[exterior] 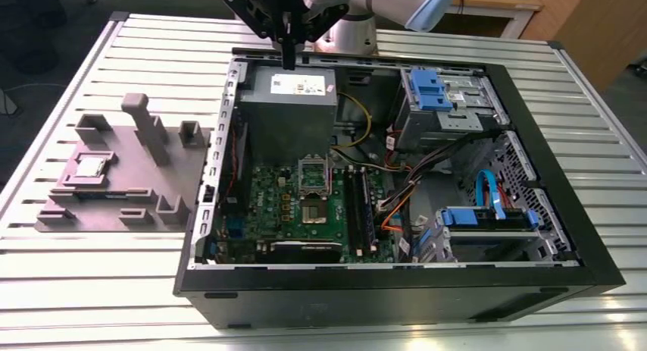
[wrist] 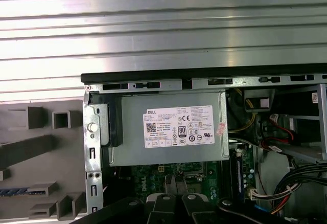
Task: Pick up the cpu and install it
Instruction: 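Reach for the cpu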
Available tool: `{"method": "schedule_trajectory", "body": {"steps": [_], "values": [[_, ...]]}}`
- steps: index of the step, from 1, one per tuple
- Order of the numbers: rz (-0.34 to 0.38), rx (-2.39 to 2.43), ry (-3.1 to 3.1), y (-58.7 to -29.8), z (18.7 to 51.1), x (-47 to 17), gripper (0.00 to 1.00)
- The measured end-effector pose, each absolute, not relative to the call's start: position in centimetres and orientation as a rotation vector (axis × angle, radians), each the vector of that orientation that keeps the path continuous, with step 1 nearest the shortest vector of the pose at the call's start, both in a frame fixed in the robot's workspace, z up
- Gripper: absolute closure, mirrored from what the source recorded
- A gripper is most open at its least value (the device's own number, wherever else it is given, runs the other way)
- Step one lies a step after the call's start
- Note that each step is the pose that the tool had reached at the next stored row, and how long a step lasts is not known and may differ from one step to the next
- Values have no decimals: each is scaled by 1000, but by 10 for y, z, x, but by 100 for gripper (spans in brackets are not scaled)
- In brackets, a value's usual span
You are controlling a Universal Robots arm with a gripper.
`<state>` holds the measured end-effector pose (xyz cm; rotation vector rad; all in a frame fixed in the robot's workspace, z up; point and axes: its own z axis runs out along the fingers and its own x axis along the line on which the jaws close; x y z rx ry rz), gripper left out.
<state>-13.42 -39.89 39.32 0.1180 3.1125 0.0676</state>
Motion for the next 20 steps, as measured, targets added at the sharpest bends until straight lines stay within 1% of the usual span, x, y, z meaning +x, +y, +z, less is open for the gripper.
{"method": "schedule_trajectory", "body": {"steps": [20], "values": [[67, 118, 3118, -399, 389, -143, 90]]}}
